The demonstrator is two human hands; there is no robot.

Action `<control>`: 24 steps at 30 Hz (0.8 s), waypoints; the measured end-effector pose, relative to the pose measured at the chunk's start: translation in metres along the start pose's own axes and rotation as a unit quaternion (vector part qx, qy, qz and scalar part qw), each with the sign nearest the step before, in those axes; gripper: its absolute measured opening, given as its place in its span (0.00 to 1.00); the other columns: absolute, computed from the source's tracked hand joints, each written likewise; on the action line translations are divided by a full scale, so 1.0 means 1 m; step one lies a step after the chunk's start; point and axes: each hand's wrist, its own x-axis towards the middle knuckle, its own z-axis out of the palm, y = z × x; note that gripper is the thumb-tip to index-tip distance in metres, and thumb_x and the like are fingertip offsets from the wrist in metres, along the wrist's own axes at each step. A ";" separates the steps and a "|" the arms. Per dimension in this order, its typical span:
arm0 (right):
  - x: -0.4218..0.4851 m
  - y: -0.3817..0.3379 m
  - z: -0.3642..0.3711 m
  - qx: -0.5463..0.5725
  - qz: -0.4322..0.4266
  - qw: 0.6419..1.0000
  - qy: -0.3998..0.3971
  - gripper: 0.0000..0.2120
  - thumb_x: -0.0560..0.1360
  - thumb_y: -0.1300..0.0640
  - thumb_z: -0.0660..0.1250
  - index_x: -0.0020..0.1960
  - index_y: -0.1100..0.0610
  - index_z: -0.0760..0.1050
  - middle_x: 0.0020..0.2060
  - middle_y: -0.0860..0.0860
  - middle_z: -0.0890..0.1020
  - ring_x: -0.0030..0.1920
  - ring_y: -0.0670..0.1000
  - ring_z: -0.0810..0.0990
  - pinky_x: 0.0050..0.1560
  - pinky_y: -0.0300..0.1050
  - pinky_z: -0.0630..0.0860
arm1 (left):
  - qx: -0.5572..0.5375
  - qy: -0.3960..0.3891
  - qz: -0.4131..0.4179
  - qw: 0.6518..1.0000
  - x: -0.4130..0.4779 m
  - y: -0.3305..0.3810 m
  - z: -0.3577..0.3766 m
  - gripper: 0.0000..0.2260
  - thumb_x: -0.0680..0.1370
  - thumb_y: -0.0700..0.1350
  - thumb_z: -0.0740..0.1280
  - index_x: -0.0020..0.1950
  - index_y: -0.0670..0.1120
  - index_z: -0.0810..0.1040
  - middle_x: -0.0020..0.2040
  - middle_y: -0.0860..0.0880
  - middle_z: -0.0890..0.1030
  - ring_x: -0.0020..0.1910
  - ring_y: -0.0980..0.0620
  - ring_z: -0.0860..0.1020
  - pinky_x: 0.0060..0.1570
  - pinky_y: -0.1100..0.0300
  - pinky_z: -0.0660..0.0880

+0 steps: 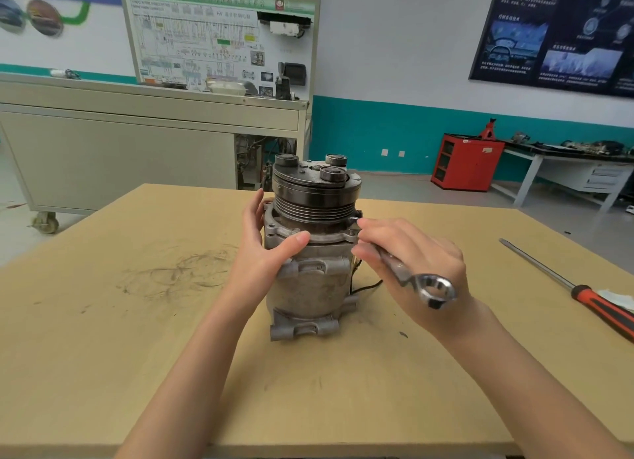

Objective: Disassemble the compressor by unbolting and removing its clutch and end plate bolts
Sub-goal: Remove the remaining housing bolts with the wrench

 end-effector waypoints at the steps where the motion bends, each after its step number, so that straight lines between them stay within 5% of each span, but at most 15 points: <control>1: 0.000 0.000 0.001 -0.008 -0.015 1.000 0.000 0.22 0.79 0.52 0.60 0.38 0.67 0.81 0.36 0.58 0.84 0.35 0.52 0.84 0.40 0.38 0.75 | 0.000 0.001 0.000 1.000 0.000 0.000 0.000 0.45 0.59 0.63 0.71 0.73 0.61 0.56 0.64 0.68 0.66 0.64 0.70 0.68 0.63 0.65 0.68; 6: 0.000 0.000 0.003 0.001 -0.025 1.000 -0.005 0.22 0.80 0.52 0.59 0.39 0.67 0.81 0.37 0.58 0.84 0.36 0.52 0.83 0.36 0.38 0.78 | 0.005 0.001 0.001 1.000 0.000 0.001 0.000 0.46 0.59 0.63 0.71 0.73 0.61 0.56 0.68 0.60 0.66 0.67 0.62 0.68 0.67 0.59 0.67; 8: -0.007 0.003 0.001 0.107 0.078 0.991 -0.007 0.19 0.80 0.53 0.59 0.42 0.65 0.81 0.41 0.56 0.84 0.42 0.51 0.83 0.43 0.36 0.79 | 0.005 0.002 -0.001 1.000 -0.001 0.000 -0.001 0.46 0.59 0.63 0.71 0.74 0.61 0.55 0.69 0.60 0.66 0.66 0.66 0.68 0.65 0.62 0.67; 10: -0.013 0.008 0.003 0.300 0.268 0.915 0.033 0.13 0.81 0.55 0.58 0.45 0.60 0.77 0.43 0.52 0.84 0.42 0.52 0.84 0.45 0.41 0.80 | 0.005 -0.002 -0.002 1.000 0.000 0.000 -0.001 0.46 0.59 0.63 0.71 0.73 0.62 0.55 0.66 0.65 0.66 0.62 0.72 0.68 0.63 0.64 0.67; 12: -0.015 0.023 0.009 0.460 0.424 0.776 0.077 0.11 0.81 0.58 0.54 0.45 0.59 0.72 0.41 0.52 0.85 0.39 0.52 0.84 0.41 0.42 0.80 | 0.006 -0.003 -0.003 1.000 0.001 0.000 -0.001 0.46 0.59 0.64 0.71 0.73 0.62 0.55 0.64 0.68 0.66 0.59 0.77 0.67 0.62 0.65 0.67; 15: -0.011 0.062 0.028 0.616 0.525 0.586 0.042 0.13 0.82 0.61 0.52 0.43 0.60 0.71 0.38 0.54 0.84 0.35 0.50 0.82 0.38 0.39 0.79 | 0.006 -0.003 -0.004 1.000 0.000 0.000 -0.002 0.46 0.59 0.64 0.71 0.74 0.61 0.55 0.64 0.69 0.66 0.59 0.77 0.68 0.61 0.67 0.68; 18: -0.010 0.085 0.055 0.693 0.556 0.457 -0.046 0.11 0.78 0.58 0.57 0.43 0.60 0.75 0.36 0.54 0.83 0.34 0.47 0.82 0.37 0.37 0.79 | 0.010 -0.001 -0.005 1.000 0.000 0.000 -0.002 0.46 0.59 0.64 0.71 0.74 0.61 0.55 0.66 0.65 0.66 0.64 0.69 0.68 0.63 0.64 0.67; 21: -0.015 0.092 0.070 0.706 0.558 0.423 -0.105 0.15 0.77 0.56 0.57 0.43 0.60 0.80 0.35 0.53 0.83 0.30 0.45 0.81 0.33 0.35 0.79 | 0.013 -0.003 -0.003 1.000 0.001 -0.001 -0.002 0.48 0.59 0.65 0.71 0.75 0.61 0.55 0.63 0.70 0.65 0.58 0.77 0.67 0.58 0.71 0.68; 24: -0.008 0.095 0.065 0.673 0.568 0.468 -0.069 0.20 0.79 0.53 0.56 0.37 0.58 0.83 0.34 0.54 0.84 0.30 0.46 0.82 0.31 0.34 0.78 | 0.006 -0.002 -0.003 1.000 0.001 -0.003 -0.002 0.48 0.59 0.64 0.71 0.75 0.60 0.54 0.61 0.73 0.64 0.55 0.82 0.66 0.52 0.76 0.68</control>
